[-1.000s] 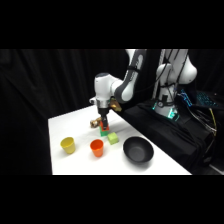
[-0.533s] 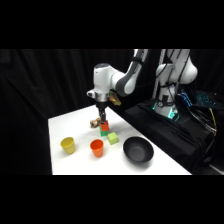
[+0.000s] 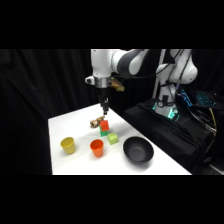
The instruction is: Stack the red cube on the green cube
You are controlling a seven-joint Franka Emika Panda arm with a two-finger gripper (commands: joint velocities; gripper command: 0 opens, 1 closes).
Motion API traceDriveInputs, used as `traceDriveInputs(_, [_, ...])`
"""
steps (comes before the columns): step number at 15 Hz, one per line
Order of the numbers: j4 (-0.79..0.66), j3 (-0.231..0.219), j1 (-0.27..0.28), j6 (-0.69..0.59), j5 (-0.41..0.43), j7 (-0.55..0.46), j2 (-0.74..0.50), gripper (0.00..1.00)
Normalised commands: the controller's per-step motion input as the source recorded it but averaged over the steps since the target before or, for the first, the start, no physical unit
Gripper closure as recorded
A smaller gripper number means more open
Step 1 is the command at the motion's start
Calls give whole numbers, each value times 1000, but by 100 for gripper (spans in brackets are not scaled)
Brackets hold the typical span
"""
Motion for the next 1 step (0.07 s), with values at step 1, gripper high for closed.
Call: traceDriveInputs(1, [174,109,-68,-376,131,-226,-119,0])
